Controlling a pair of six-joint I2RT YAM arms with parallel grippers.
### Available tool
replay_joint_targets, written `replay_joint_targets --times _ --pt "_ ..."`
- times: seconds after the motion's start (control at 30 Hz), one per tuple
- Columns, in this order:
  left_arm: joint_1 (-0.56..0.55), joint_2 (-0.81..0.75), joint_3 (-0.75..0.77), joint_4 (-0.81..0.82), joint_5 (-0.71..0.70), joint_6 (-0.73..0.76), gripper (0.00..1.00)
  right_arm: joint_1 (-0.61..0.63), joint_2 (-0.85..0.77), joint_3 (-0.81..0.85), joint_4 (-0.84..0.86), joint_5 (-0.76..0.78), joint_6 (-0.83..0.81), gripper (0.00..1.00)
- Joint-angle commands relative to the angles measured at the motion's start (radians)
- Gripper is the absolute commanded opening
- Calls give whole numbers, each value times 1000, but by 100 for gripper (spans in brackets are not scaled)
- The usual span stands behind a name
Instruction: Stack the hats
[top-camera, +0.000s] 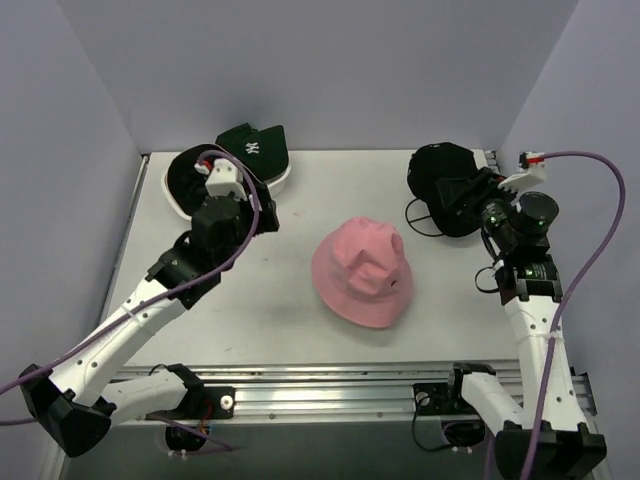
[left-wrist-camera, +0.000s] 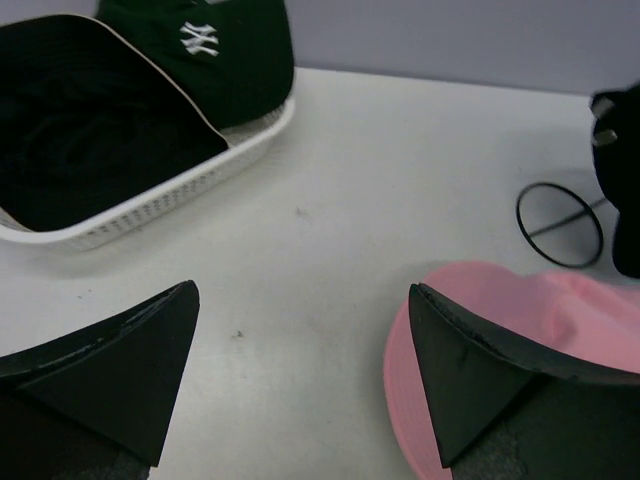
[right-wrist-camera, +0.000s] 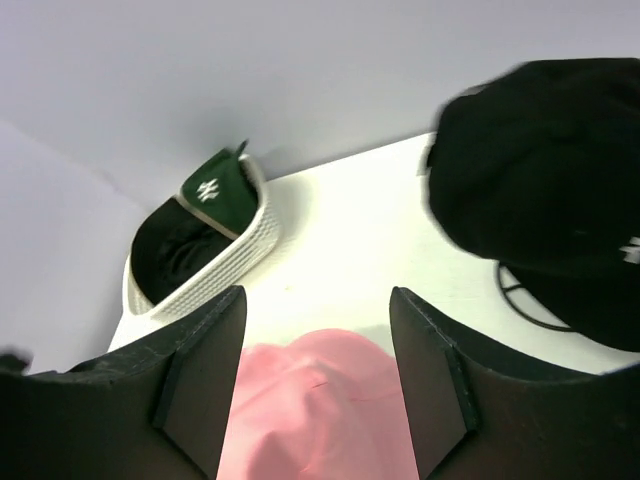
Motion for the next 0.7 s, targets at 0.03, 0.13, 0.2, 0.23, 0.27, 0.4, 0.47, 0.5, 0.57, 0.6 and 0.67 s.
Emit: replay_joint_targets --times 0.03,0.13,0.2,0.23,0.27,0.4,0.47,0.5,0.57,0.6,0.67 --pt "218 75 127 -49 185 -50 95 207 -13 73 -148 170 -148 55" --pt "347 182 207 -73 272 -58 96 376 -30 71 -163 248 -190 54" --pt "440 275 247 -75 340 -78 98 481 -47 63 -176 284 -213 54" --pt "469 305 286 -73 400 -84 99 510 -54 48 -176 314 -217 54" --pt "493 337 308 -73 417 -85 100 556 -76 38 -170 319 -228 54" --pt "537 525 417 -52 440 -11 95 599 -137 18 -174 331 -257 54" --pt "540 593 505 -76 420 11 93 601 -177 14 -168 307 -254 54" --pt "542 625 535 -81 420 34 91 601 -192 12 -163 290 -251 54" --pt "543 710 613 -96 423 54 86 602 -240 11 -157 269 -237 54" --pt "543 759 636 -101 423 66 85 604 -261 2 -156 262 -233 54" --pt "545 800 676 -110 423 73 84 605 -318 -8 -151 265 -225 54"
